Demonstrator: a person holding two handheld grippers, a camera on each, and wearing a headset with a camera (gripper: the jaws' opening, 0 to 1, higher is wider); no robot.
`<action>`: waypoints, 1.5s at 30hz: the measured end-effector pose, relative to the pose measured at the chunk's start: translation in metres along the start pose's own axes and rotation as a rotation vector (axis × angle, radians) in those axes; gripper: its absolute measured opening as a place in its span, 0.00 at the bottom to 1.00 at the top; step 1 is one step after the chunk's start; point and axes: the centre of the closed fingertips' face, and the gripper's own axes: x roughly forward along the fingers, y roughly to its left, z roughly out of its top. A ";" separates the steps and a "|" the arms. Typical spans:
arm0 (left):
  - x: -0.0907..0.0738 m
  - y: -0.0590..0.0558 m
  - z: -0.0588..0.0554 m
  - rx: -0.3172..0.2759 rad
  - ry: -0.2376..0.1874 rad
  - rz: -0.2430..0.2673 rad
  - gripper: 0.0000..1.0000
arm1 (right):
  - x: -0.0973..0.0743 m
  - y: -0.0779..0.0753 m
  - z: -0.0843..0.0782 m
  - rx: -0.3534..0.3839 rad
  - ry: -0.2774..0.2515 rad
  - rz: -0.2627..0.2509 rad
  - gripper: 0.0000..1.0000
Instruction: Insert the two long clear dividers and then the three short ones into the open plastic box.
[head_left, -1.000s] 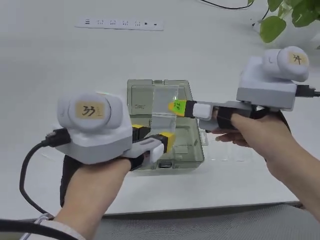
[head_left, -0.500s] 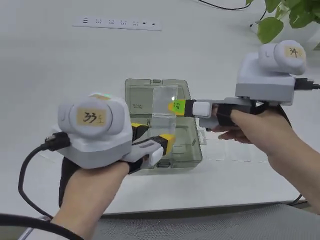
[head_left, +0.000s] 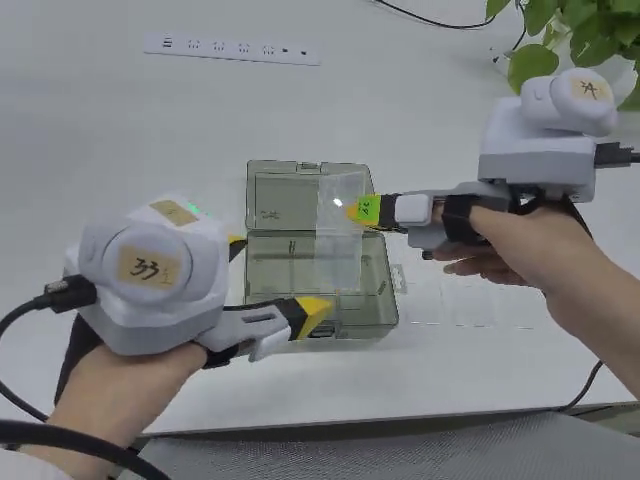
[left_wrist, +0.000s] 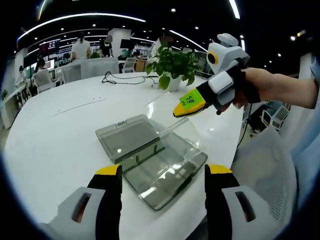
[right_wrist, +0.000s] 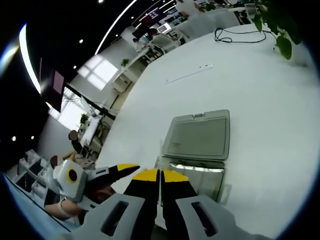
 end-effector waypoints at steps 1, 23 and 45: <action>-0.001 0.002 -0.002 0.006 0.005 0.000 0.72 | 0.000 0.000 0.000 0.002 -0.001 -0.002 0.02; -0.015 0.024 -0.024 0.191 0.070 -0.016 1.00 | 0.007 -0.028 0.003 0.022 0.189 -0.159 0.02; -0.009 0.011 -0.027 0.186 0.063 -0.062 0.98 | 0.017 -0.069 -0.018 0.186 0.417 -0.343 0.02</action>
